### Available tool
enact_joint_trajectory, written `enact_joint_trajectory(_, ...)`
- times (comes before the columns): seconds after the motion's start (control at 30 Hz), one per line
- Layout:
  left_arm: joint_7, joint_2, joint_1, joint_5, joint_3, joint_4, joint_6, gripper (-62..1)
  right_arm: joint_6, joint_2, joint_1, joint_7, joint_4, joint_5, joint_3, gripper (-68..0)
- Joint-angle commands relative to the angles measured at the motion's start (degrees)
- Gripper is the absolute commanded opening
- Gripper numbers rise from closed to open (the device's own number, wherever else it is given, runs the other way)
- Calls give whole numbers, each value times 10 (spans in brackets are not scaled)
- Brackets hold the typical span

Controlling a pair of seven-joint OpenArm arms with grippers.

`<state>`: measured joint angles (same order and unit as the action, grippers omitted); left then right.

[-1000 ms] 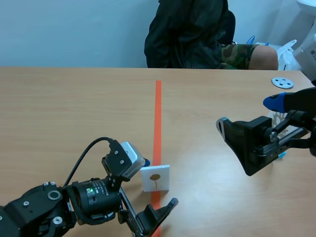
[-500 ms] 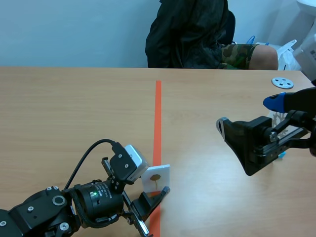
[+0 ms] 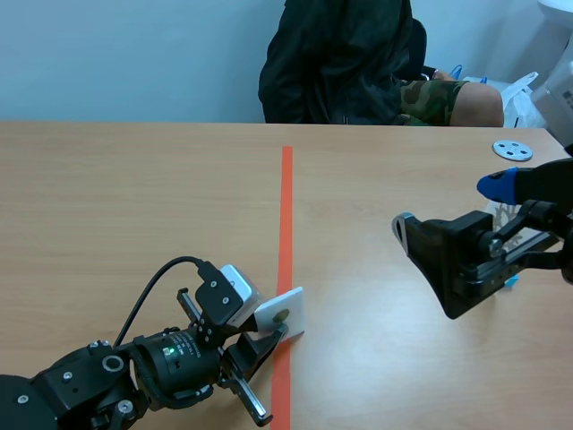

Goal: Sort the leaf by its shape. The table is split by an orange tape line. A compound leaf with several leaflets goes to the left side, a simple leaf with one blade goes to the right side. Return to the home posture when a red brick is placed on the table.

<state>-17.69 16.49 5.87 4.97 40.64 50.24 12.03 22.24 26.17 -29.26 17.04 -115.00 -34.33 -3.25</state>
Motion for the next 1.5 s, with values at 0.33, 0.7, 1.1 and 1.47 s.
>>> enact_joint_trajectory(0.33, 61, 10, -2, -16, -14, 106, 1, -569, -2, 2, 7, -4, -5, -4, -5, -23)
enact_joint_trajectory(0.7, 150, 61, -2, 56, -185, 156, -94, -569, -2, 2, 7, -4, -5, -4, -5, -23)
enact_joint_trajectory(1.1, 170, 122, -2, 251, -366, 85, -130, -569, -2, 2, 5, 13, -5, -4, -5, -22)
enact_joint_trajectory(1.47, 81, 118, -1, 300, -376, -33, -123, -569, -2, 2, 5, 9, -5, -4, -5, -23)
